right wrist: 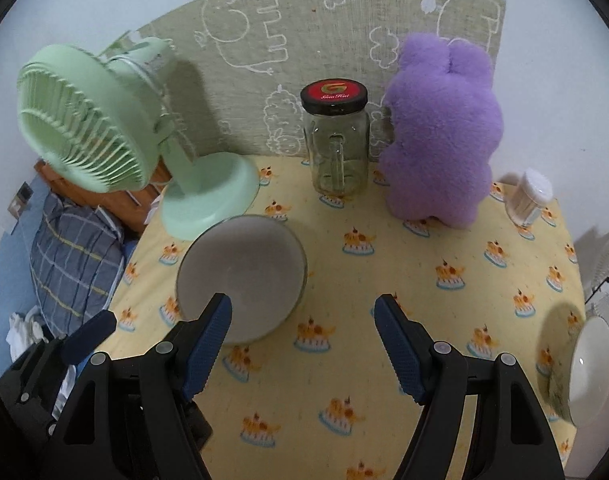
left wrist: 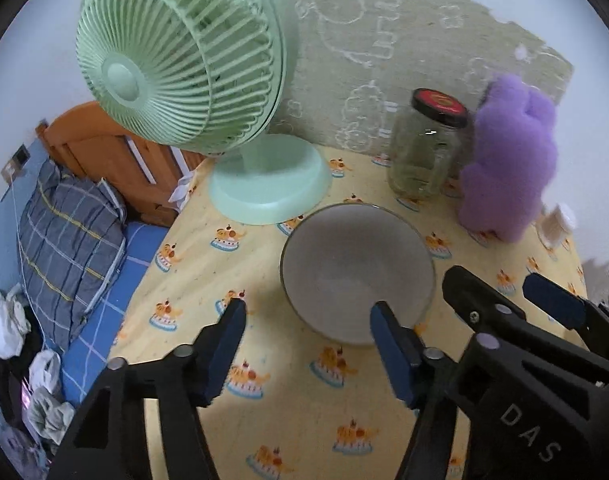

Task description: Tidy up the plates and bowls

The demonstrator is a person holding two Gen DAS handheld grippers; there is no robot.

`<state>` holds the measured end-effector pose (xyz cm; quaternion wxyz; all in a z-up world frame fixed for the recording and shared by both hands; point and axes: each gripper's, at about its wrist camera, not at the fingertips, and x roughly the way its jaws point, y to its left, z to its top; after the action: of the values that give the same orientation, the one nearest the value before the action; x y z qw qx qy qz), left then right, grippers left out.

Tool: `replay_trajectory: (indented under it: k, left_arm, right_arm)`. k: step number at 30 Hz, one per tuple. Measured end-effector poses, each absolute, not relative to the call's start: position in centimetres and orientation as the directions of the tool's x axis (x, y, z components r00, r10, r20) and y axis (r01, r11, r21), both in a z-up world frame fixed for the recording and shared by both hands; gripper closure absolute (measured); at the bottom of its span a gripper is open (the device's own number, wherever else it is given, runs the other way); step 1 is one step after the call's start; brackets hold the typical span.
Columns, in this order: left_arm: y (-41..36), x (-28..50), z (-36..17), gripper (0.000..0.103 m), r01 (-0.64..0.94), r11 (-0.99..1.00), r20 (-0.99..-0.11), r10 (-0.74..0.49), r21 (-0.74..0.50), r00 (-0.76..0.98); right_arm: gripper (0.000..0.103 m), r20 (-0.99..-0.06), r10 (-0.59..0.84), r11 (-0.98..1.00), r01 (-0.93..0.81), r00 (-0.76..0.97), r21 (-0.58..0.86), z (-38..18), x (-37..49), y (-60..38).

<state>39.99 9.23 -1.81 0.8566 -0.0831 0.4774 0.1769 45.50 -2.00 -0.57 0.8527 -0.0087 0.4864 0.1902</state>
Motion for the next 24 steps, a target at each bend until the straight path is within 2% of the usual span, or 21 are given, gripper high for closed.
replay_trajectory:
  k: [2,12,14,20,24]
  left_arm:
    - [9.7,41.0,-2.8,0.047,-0.392,0.920,-0.850,0.234,0.035,0.473]
    - [11.7,44.7,-6.9,0.058,-0.409,0.909,-0.872,0.259,0.075,0.415]
    - [12.0,45.2,-7.5,0.062,-0.415,0.906,-0.877,0.261,0.078,0.404]
    - [12.3,45.9,-8.3,0.074,-0.410,0.909,-0.883,0.253,0.076,0.396]
    - [12.4,46.1,-8.7,0.079,-0.407,0.910,-0.881,0.253,0.077,0.400]
  right_arm:
    - [0.035,-0.834,0.316,0.928,-0.331,0.452,0.172,-1.4,46.4,-1.7]
    - [0.048,-0.859,0.318,0.924,-0.336,0.402,0.185,-6.2,50.7,0.7]
    - [0.057,-0.861,0.321,0.921,-0.341,0.395,0.188,-6.8,51.2,1.2]
    - [0.074,-0.856,0.334,0.913,-0.361,0.395,0.190,-7.5,52.0,2.4]
    - [0.078,-0.859,0.320,0.913,-0.373,0.400,0.167,-7.9,52.2,3.1]
